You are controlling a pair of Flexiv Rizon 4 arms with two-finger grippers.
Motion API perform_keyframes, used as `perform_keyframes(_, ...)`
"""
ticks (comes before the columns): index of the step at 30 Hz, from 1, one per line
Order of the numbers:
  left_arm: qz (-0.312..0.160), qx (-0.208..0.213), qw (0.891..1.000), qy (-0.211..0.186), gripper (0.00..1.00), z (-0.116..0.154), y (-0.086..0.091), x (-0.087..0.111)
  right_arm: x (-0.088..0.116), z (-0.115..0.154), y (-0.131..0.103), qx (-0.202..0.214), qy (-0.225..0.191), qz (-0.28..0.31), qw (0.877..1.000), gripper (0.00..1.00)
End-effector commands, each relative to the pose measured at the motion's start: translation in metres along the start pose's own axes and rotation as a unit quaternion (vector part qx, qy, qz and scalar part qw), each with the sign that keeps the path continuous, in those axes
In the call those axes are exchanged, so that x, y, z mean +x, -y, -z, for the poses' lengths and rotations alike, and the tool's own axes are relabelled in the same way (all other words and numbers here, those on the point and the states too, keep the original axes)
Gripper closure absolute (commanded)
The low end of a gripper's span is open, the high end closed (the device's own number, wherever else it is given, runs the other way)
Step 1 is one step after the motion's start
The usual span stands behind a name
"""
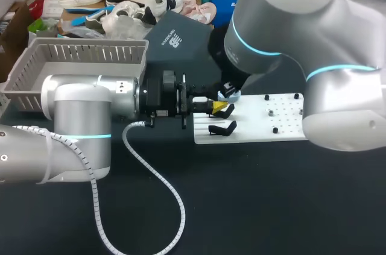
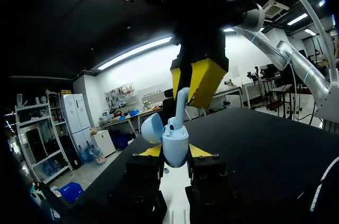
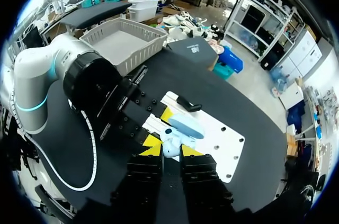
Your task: Pick up each earbud case from the left stands, insert the matching earbuds, close the lid, and place the case in the box.
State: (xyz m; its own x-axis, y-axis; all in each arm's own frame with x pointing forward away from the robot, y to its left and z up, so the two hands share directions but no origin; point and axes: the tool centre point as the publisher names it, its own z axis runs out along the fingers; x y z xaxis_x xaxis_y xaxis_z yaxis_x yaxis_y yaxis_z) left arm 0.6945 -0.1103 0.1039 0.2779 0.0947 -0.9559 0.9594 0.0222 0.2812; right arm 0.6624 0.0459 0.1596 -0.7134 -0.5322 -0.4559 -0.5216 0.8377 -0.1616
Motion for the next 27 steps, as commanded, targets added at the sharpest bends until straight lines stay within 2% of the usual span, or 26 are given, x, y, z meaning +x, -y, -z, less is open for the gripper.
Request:
perform_keyframes(1, -0.001, -0.003, 1.000, 0.001, 1.00, 0.0001, 0.0017, 0.0002, -0.0017, -0.0054, -0.0005, 0.000, 0.000, -0.002, 1.000, 1.00)
perform_keyframes(27, -0.001, -0.003, 1.000, 0.001, 1.00, 0.0001, 0.0017, 0.0002, -0.0057, -0.0134, 0.0000, -0.005, -0.006, -0.001, 1.000, 1.00)
